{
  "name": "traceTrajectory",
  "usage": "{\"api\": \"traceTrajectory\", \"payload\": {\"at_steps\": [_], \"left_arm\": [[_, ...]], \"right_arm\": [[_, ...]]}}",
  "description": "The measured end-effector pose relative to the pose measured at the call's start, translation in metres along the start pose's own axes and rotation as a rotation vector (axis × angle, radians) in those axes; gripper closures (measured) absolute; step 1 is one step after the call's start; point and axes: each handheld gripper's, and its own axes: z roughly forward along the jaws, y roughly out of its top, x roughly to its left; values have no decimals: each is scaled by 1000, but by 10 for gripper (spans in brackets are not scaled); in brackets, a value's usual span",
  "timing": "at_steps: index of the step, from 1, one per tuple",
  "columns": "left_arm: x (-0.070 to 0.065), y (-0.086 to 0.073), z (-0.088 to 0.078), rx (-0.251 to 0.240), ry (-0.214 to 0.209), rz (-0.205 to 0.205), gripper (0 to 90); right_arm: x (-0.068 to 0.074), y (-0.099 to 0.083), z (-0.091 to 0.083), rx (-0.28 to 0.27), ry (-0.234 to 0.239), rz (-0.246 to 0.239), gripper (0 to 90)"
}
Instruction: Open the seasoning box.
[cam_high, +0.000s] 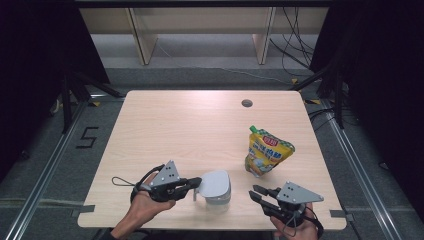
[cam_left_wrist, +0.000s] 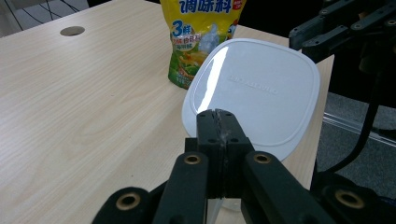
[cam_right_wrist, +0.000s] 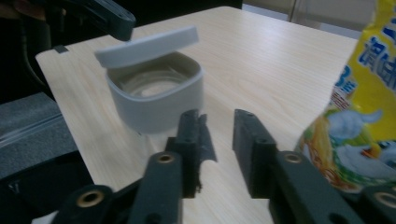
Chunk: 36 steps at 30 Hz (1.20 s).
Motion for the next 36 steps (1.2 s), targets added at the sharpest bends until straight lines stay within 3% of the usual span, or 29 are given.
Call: {"api": "traceTrajectory", "payload": {"at_steps": [2,6,7,9,14,15,19,21,22,23,24,25,26,27,29,30,31,34,36], "left_arm": [[0,0,0,-5,6,3,886],[0,0,0,-3,-1,6,886],[1,0,0,-2,-2,12,886],[0,0,0,-5,3,9,886],[0,0,0,-4,3,10,886],[-1,0,0,-3,6,7,886],[0,0,0,-2,6,17,886],[0,-1,0,-3,2,7,885],[0,-1,0,-4,1,4,884],[1,-1,-1,-2,1,23,881],[1,-1,-1,0,1,5,875],[2,-1,-1,-3,4,17,865],[3,-1,-2,-3,4,21,854],[2,-2,-4,-12,6,1,832],[3,-5,-9,-4,-10,14,789],[3,-8,-12,4,-26,7,760],[3,-11,-15,24,-19,32,731],[2,-24,-20,30,-23,33,660],[1,-33,-23,44,-18,12,620]], "right_arm": [[1,3,5,-7,15,-26,812],[10,7,13,-2,32,-3,883],[8,9,17,-6,43,-42,889],[13,12,22,10,67,-25,898],[18,18,31,23,77,-60,900],[21,18,31,25,95,-38,900],[25,23,34,11,87,-87,900],[27,24,37,5,109,-80,900],[28,25,38,-3,90,-104,900],[29,26,37,18,104,-90,900],[29,27,38,3,100,-104,900],[31,28,37,18,96,-87,900],[31,29,38,12,102,-100,900],[32,30,37,12,98,-100,900],[34,31,37,13,94,-87,900],[34,32,38,8,104,-101,900],[35,33,38,7,103,-94,900],[37,36,40,-2,109,-106,900],[39,38,42,-13,117,-117,900]]}}
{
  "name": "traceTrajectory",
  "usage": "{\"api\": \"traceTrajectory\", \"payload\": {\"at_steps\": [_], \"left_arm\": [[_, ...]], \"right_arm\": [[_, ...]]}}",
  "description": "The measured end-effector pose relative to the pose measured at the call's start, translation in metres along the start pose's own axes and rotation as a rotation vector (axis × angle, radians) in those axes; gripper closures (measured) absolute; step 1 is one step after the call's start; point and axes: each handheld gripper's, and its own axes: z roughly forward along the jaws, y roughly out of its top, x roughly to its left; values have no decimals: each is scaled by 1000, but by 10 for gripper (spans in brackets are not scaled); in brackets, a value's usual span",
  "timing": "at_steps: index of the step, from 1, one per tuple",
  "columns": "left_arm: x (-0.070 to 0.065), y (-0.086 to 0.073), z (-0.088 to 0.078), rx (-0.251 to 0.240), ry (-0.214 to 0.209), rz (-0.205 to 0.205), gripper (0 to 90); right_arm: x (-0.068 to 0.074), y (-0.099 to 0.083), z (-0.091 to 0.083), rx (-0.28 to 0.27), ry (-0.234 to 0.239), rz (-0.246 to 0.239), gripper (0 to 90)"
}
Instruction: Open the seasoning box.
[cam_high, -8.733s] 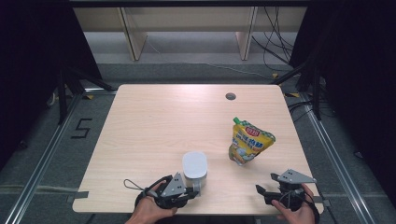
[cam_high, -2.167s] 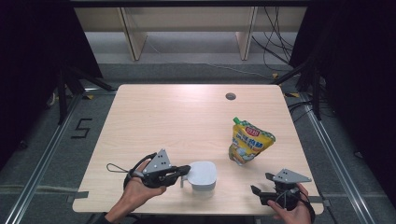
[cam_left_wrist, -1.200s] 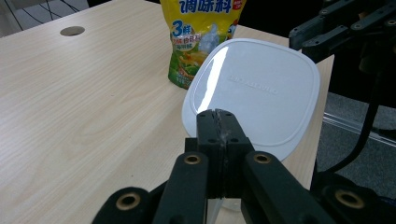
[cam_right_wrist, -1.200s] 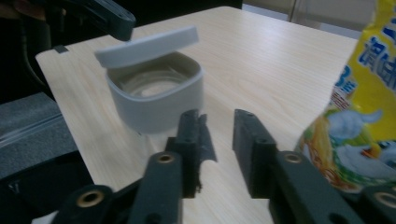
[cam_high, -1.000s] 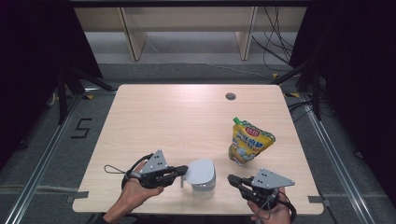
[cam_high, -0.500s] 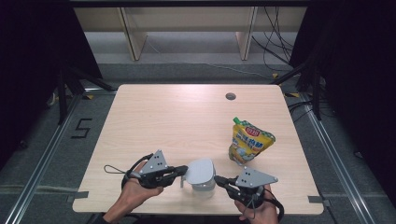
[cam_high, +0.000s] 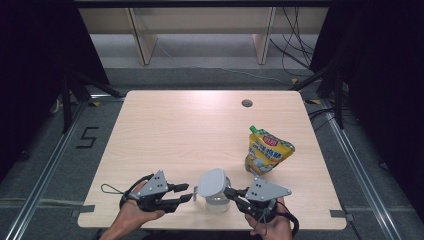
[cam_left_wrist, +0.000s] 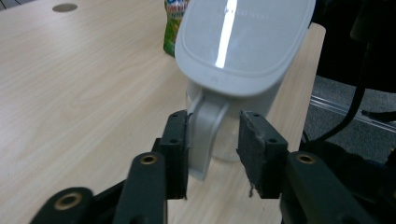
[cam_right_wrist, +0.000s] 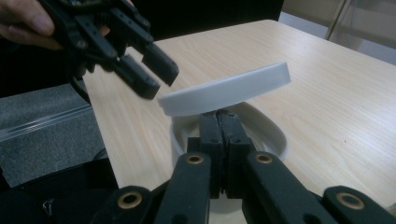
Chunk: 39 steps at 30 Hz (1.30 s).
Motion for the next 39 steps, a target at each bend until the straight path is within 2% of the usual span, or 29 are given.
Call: {"api": "traceTrajectory", "payload": {"at_steps": [1,3,4,6,9,10,11,12,13,15,16,17,18,20,21,22,24,25,26,27,28,29,30,31,32,33,34,38,39], "left_arm": [[2,-3,-2,12,4,39,595],[-1,-10,-3,11,8,-10,559],[1,-13,-5,20,13,18,543],[1,-18,-8,20,25,-12,519],[4,-27,-13,34,28,-22,492],[1,-30,-12,13,17,-68,484],[2,-33,-13,25,16,-45,477],[3,-34,-14,42,7,-27,468],[0,-37,-13,43,16,-57,464],[0,-39,-14,55,21,-32,458],[-1,-39,-14,54,20,-44,457],[-2,-40,-14,50,18,-47,455],[-3,-40,-14,47,16,-56,452],[0,-42,-16,64,30,-31,445],[-1,-43,-15,51,20,-51,443],[-1,-44,-15,59,33,-55,439],[0,-45,-15,68,33,-52,430],[0,-46,-14,48,33,-46,423],[0,-47,-15,68,40,-70,412],[2,-47,-16,82,38,-56,412],[0,-48,-16,66,33,-80,407],[1,-48,-16,74,39,-76,400],[2,-48,-16,85,47,-68,379],[0,-49,-15,66,42,-100,365],[0,-50,-15,67,37,-102,352],[0,-50,-15,63,34,-108,343],[0,-51,-15,63,33,-104,337],[-1,-51,-16,73,42,-112,308],[-2,-51,-16,71,40,-116,293]], "right_arm": [[2,2,0,-2,-6,-4,900],[3,4,1,1,-5,-12,900],[4,6,1,0,-4,-14,900],[4,8,3,-12,-1,-40,900],[7,10,6,-24,-4,-7,898],[7,12,7,-15,-1,-14,898],[6,13,8,-23,5,-37,898],[7,15,10,-21,10,-35,898],[8,16,11,-20,23,-39,898],[11,18,15,-36,18,-42,898],[12,19,16,-21,32,-50,898],[13,20,18,-31,28,-52,898],[16,20,18,-24,28,-26,897],[16,20,22,-35,42,-50,895],[16,21,21,-23,54,-54,893],[17,21,22,-26,57,-56,893],[18,21,24,-34,50,-52,891],[19,21,23,-29,63,-56,889],[19,21,23,-32,60,-59,888],[19,20,22,-41,60,-53,884],[17,21,21,-42,58,-69,883],[17,20,19,-35,64,-51,880],[15,19,16,-35,55,-51,871],[13,18,15,-42,52,-44,866],[10,17,11,-45,30,-58,856],[8,14,8,-47,25,-35,845],[4,11,4,-53,9,-36,830],[-11,-3,-13,-54,-65,15,737],[-16,-8,-20,-44,-76,43,715]]}}
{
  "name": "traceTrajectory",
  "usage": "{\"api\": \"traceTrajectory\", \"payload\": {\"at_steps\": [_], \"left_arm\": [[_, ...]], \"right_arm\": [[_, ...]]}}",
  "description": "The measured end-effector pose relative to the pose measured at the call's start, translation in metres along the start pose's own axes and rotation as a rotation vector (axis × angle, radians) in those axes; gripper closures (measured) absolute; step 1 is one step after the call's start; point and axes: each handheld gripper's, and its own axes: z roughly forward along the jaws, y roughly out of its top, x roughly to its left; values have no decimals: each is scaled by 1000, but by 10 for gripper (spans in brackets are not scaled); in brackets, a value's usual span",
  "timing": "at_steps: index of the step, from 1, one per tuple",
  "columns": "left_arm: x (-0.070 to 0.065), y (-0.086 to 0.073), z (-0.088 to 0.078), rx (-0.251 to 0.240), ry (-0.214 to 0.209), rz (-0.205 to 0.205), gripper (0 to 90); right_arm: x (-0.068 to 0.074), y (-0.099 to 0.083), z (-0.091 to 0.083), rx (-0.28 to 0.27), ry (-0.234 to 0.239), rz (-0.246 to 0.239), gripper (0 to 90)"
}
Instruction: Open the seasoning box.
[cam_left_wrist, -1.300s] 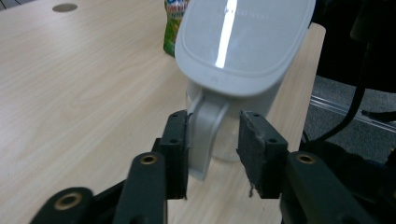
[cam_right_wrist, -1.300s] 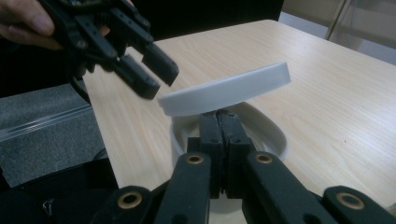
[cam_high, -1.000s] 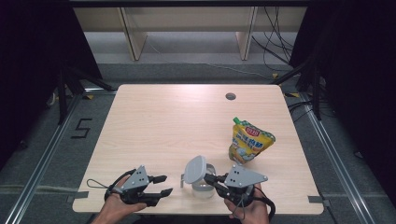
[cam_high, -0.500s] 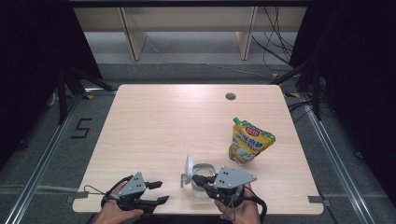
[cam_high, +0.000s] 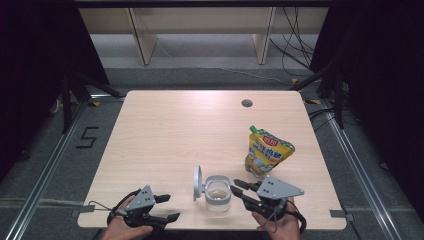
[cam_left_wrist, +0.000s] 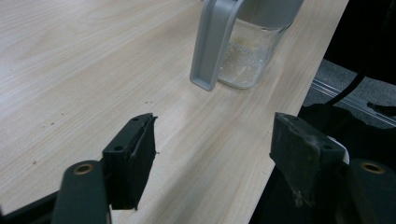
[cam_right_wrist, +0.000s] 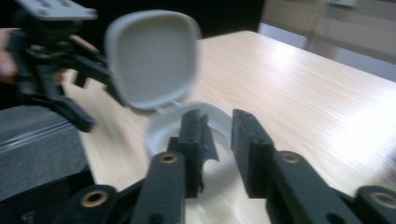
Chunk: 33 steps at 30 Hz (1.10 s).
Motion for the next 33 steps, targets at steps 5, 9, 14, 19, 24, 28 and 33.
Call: {"api": "traceTrajectory", "payload": {"at_steps": [5,9,14,19,24,28,33], "left_arm": [[1,-1,0,8,15,-9,244],[0,-1,1,0,23,-19,195],[-2,-1,4,-4,19,-16,169],[-3,-1,5,-1,25,-21,162],[-3,0,6,-3,28,-18,160],[-1,0,7,-9,33,-8,160],[-1,1,6,5,34,-1,156]], "right_arm": [[-19,-16,-19,-3,-43,53,586],[-29,-31,-31,2,-119,93,521],[-44,-44,-44,6,-193,125,420],[-58,-57,-46,11,-237,122,379],[-70,-67,-44,27,-246,146,341],[-74,-71,-43,47,-250,178,293],[-82,-75,-40,43,-254,161,229]]}}
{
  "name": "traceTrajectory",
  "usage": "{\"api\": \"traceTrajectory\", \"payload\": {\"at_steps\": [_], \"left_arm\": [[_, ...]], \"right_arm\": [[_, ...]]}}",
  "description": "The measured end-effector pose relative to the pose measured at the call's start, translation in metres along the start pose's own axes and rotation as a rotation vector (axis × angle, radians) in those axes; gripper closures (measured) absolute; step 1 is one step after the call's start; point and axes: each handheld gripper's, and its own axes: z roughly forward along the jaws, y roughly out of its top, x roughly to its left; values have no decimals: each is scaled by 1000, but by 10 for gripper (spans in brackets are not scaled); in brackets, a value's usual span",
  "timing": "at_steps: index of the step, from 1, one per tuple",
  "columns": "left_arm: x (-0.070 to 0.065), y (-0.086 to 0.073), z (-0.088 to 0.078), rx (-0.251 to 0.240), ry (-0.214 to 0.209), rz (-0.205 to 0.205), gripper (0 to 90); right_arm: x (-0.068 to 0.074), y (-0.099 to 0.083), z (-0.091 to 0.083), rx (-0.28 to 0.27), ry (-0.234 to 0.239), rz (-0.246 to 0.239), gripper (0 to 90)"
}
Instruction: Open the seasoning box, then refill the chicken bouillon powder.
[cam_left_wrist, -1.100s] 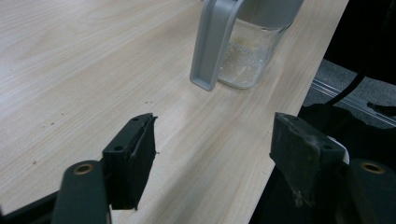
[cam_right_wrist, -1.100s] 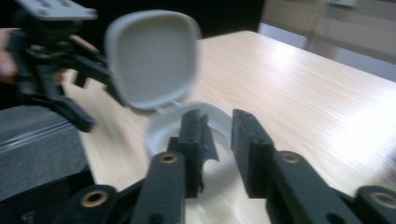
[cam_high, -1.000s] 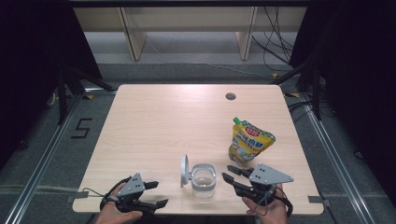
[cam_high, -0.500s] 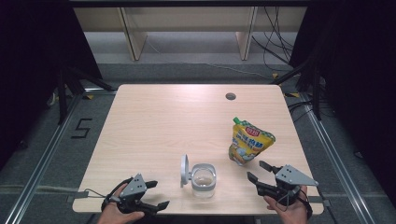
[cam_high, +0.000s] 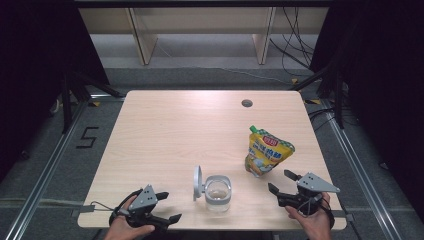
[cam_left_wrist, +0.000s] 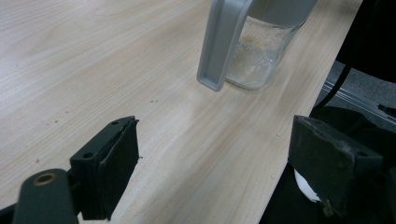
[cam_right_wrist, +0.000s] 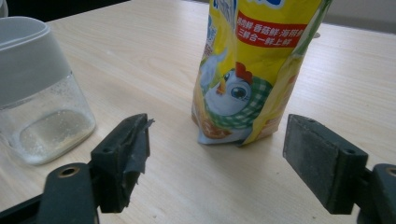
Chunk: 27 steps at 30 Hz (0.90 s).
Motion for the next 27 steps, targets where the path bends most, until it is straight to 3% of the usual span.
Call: {"api": "traceTrajectory", "payload": {"at_steps": [1,2,4,6,7,10,11,12,13,15,19,20,21,22,23,24,25,27], "left_arm": [[0,0,-1,13,7,15,155],[-2,0,0,-2,-6,-5,155],[-2,1,0,-6,-7,0,155],[-2,0,1,-13,-7,-5,155],[-1,1,0,10,1,14,155],[-1,2,1,13,6,16,155],[-2,1,4,-17,-2,4,155],[-2,0,3,-10,-8,3,155],[-3,0,3,7,-8,8,155],[-5,0,2,1,-4,36,155],[-5,1,1,5,-5,42,155],[-6,0,3,-15,-7,29,155],[-6,0,4,-9,-6,31,155],[-4,1,3,14,-7,45,155],[-5,0,4,-5,-9,36,155],[-5,0,5,-5,-9,43,155],[-5,0,4,-3,-10,41,155],[-5,0,4,14,-8,44,155]], "right_arm": [[0,0,0,0,5,8,218],[-1,0,0,3,3,10,203],[-1,-1,1,0,-8,25,191],[-4,-1,2,-4,-14,2,183],[-2,-1,2,1,-18,26,183],[-6,-2,4,-13,-18,17,171],[-8,-2,5,-15,-12,11,168],[-8,-2,5,-18,-13,21,162],[-9,-2,6,-18,-18,-3,161],[-9,-2,7,-10,-16,26,157],[-13,-1,12,-18,-22,13,158],[-16,0,14,-27,-22,-6,158],[-15,0,14,-25,-20,19,157],[-17,1,17,-33,-24,2,158],[-19,2,19,-36,-22,-9,158],[-18,2,19,-27,-26,20,157],[-21,3,22,-40,-19,-16,157],[-23,5,26,-51,-22,-11,157]]}}
